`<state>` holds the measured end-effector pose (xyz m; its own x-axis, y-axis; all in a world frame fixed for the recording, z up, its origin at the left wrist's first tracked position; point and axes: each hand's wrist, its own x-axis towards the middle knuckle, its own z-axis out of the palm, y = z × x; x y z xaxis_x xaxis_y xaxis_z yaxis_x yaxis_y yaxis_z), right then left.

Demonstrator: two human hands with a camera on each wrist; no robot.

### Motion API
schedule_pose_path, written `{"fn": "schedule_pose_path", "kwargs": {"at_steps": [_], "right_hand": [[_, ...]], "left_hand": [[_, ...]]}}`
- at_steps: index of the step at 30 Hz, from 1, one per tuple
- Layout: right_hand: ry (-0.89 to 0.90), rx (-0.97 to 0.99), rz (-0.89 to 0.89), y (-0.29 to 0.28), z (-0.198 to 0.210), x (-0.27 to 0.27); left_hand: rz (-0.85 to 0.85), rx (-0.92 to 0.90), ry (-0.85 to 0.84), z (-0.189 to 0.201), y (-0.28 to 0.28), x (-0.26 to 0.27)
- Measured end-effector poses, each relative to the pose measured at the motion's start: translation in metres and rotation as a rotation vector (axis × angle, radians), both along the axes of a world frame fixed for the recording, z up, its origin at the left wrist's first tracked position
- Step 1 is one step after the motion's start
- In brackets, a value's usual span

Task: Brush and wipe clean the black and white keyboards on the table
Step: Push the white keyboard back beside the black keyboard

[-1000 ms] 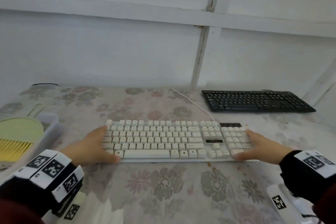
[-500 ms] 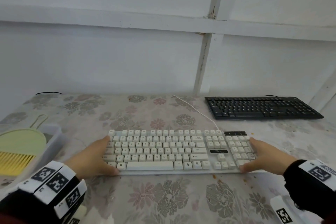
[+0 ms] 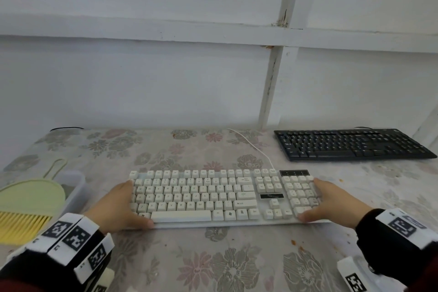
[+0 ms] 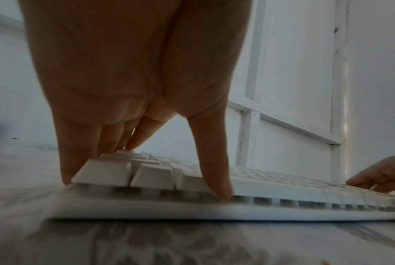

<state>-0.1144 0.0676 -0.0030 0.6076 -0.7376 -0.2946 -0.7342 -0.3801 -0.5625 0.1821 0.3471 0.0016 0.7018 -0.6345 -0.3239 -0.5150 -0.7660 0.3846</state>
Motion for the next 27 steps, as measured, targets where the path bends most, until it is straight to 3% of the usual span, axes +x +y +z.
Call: {"fn": "schedule_pose_path", "kwargs": {"at_steps": [16, 27], "right_hand": [[0.027, -0.060, 0.048, -0.021, -0.007, 0.059], [0.126, -0.208, 0.057, -0.042, -0.008, 0.093]], "left_hand": [[0.162, -0.008, 0.030, -0.005, -0.021, 0.047], [0.228, -0.072, 0.010, -0.014, -0.048, 0.081]]}}
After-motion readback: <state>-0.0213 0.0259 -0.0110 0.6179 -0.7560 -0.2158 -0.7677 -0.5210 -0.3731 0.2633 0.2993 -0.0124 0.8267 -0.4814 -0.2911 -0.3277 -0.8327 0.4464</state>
